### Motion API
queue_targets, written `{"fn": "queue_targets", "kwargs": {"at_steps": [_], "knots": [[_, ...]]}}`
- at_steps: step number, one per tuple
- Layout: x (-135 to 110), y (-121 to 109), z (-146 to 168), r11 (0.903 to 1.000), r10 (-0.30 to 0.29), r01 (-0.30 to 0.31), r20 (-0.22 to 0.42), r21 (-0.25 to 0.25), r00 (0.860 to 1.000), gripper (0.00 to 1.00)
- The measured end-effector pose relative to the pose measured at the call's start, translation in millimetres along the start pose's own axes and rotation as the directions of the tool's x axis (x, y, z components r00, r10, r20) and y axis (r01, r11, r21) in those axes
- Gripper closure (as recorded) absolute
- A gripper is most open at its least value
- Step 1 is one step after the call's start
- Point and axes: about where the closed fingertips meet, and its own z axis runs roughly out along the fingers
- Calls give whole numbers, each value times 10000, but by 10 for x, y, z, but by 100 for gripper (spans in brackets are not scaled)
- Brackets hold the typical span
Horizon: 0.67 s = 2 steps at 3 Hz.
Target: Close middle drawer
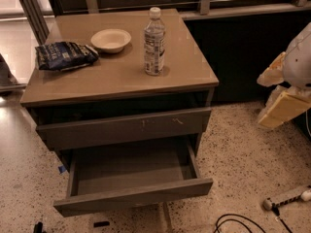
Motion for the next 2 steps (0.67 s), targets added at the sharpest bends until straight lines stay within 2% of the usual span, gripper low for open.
{"fn": "queue_targets", "kwargs": {"at_steps": [1, 2], "knots": [[174, 250, 593, 9982, 448, -418, 734, -421, 9963, 62], [447, 603, 1584, 9805, 1187, -799, 2166, -1798, 9690, 93]]}}
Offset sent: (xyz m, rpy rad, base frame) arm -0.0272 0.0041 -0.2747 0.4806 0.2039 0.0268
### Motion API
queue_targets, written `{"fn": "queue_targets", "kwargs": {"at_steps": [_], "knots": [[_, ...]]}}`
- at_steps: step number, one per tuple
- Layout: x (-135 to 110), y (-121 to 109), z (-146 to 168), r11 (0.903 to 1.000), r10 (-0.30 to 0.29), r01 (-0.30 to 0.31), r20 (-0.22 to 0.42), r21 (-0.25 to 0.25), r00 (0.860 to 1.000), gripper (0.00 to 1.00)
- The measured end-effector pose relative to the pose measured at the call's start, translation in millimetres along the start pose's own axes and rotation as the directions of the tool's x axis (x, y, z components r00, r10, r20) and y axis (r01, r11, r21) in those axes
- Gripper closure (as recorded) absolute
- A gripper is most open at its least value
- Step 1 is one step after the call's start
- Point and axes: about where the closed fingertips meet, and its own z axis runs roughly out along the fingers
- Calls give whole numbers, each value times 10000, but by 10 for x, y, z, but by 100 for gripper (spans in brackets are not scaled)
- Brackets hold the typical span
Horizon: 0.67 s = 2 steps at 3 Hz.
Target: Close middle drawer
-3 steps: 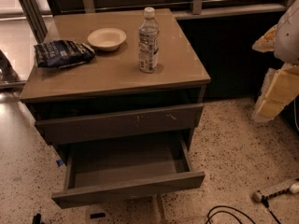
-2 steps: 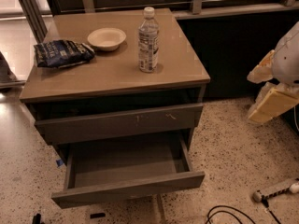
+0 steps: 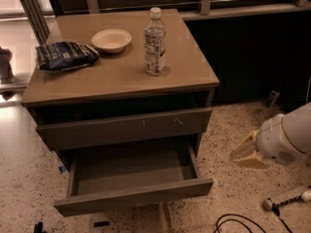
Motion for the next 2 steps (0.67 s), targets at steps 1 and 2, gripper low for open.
{"fn": "queue_targets", "kwargs": {"at_steps": [1, 2], "knots": [[-22, -8, -5, 10000, -83, 82, -55, -28, 10000, 100], [100, 20, 202, 9996, -201, 197, -202, -212, 9996, 100]]}}
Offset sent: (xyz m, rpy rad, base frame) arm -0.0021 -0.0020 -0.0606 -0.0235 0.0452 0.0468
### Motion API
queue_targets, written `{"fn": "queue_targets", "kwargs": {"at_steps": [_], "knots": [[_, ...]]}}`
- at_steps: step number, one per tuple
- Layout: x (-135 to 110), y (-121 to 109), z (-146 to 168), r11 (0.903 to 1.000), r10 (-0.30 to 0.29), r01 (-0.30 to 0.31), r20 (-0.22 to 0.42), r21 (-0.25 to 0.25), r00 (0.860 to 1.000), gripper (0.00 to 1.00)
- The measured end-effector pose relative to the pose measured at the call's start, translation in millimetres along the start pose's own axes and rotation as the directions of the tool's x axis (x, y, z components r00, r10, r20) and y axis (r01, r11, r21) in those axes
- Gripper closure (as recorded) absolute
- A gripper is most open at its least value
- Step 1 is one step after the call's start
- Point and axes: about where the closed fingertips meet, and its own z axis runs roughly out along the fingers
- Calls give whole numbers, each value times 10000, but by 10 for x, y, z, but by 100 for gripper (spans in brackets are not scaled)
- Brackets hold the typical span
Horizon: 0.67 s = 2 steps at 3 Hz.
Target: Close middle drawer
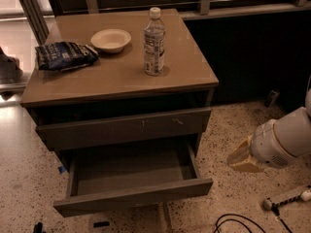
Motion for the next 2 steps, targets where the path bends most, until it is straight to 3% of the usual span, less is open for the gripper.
{"fn": "queue_targets", "kwargs": {"at_steps": [1, 2], "knots": [[301, 300, 865, 9939, 203, -127, 691, -1095, 9974, 100], [367, 703, 1660, 9734, 484, -87, 1685, -2292, 9845, 100]]}}
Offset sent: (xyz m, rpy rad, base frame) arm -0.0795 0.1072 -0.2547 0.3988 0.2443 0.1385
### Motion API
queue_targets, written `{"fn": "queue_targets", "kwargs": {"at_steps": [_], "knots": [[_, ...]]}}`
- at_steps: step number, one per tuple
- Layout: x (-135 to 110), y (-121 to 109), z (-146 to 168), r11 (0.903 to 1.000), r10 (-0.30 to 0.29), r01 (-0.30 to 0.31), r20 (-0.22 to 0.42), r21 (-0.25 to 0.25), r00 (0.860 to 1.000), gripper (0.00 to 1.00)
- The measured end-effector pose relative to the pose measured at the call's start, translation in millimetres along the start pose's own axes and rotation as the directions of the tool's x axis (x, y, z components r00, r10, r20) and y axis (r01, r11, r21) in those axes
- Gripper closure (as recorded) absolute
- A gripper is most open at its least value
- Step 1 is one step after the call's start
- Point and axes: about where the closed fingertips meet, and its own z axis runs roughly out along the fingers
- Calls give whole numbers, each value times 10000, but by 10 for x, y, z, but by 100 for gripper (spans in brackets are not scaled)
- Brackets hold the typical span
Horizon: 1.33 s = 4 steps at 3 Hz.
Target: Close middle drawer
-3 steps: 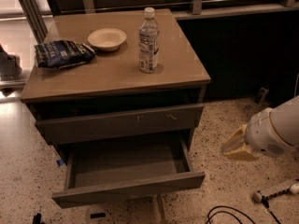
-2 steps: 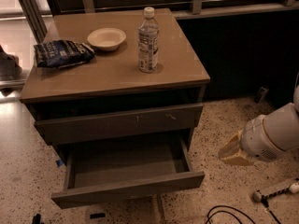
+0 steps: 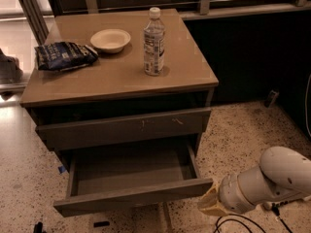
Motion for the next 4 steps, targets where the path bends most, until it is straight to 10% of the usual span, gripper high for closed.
{"fn": "queue_targets", "kwargs": {"at_steps": [2, 4], "knots": [[221, 342, 1009, 9857, 354, -86, 1563, -1684, 9871, 100], [268, 182, 1210, 9920, -536, 706, 1567, -1048, 9862, 100]]}}
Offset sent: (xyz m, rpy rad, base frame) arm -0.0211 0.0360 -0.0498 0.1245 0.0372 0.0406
